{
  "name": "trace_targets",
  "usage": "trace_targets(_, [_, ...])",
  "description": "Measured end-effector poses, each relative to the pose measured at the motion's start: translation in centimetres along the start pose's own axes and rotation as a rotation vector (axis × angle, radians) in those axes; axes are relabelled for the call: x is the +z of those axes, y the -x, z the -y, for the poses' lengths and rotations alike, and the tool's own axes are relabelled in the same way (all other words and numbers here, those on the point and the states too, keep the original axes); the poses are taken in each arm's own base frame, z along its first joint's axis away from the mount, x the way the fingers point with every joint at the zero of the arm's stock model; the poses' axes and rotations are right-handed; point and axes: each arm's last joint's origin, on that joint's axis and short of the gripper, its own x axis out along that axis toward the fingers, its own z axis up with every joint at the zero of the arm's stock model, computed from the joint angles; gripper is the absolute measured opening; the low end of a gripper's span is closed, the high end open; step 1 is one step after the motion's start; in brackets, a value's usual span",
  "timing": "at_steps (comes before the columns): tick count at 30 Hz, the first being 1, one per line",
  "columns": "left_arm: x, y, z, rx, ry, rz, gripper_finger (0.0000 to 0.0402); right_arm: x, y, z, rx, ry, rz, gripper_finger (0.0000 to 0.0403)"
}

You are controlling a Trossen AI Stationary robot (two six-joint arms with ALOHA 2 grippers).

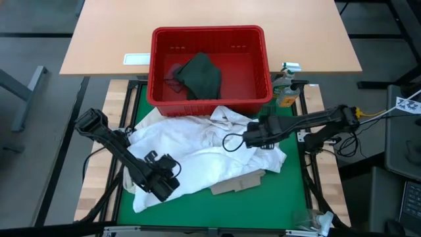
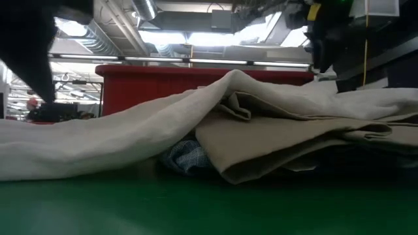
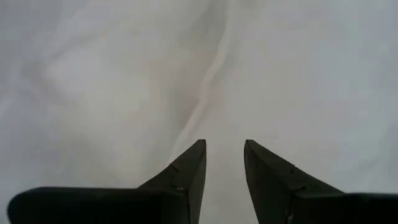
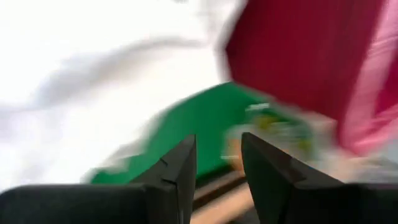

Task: Fold Laundry from Bin
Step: Fold the white polo shirt

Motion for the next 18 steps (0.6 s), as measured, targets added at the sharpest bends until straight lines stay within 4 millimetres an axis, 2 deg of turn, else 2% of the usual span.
trace_targets(3, [0.5, -0.2, 0.5, -0.045, 0.013, 0.021, 0.0105, -0.8, 0.6, -0.2, 0.228, -0.072, -0.014, 0.0129])
trace_targets(6, [0.9, -0.3, 0.8, -0.073, 0.040, 0.028, 0.0105, -1.6, 1.1, -0.8, 0.358, -0.091, -0.026, 0.0129])
trace_targets(12, [1.2, -0.4, 1.0, -0.092, 0.060, 0.062, 0.0105, -2.6, 1.8, -3.4, 0.287, -0.007, 0.030, 0.0129])
trace_targets(18, [1.4, -0.3, 1.0, -0.088, 0.071, 0.127, 0.0105, -2.9, 1.9, -7.0, 0.151, 0.084, 0.205, 0.0129])
